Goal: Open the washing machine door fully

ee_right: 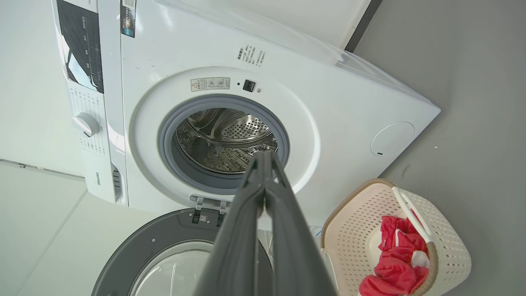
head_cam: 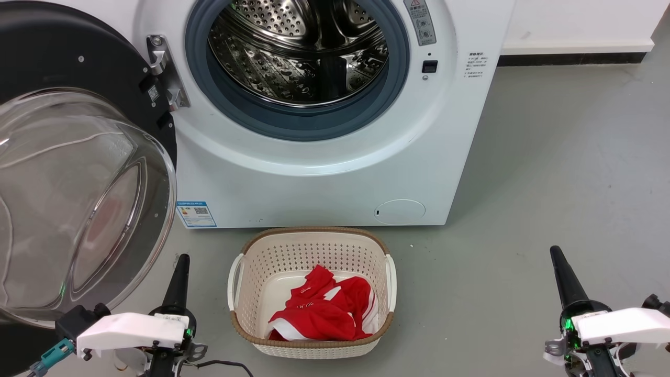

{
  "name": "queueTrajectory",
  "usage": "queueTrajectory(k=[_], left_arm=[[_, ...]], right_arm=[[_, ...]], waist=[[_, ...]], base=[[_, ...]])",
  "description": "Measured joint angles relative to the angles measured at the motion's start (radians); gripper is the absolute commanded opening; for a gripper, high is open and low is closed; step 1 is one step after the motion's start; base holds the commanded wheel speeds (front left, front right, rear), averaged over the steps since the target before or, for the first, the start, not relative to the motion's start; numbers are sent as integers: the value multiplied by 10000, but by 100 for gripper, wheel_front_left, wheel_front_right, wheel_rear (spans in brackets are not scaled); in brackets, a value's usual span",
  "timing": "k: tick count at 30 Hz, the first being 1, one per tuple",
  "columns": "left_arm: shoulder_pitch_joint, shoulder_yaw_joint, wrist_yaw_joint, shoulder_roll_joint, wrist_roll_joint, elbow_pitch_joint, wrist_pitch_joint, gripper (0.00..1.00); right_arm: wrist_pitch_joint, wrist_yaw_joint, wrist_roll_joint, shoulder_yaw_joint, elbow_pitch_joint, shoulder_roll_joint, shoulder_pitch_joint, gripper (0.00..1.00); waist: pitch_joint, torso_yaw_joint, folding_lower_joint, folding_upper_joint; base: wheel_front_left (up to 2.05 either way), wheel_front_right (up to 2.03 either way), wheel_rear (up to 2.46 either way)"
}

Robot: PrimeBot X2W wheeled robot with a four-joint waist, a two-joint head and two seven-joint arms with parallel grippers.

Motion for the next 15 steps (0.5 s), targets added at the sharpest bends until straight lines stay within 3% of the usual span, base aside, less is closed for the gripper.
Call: queueTrajectory(k=[15], left_arm=[[-51, 161, -136, -109, -1298, 79, 345, 0]], right_arm=[[299, 0, 1281, -119, 161, 2, -131, 0]], waist=[[-81, -19, 0, 0]], base=[[0, 0, 0]])
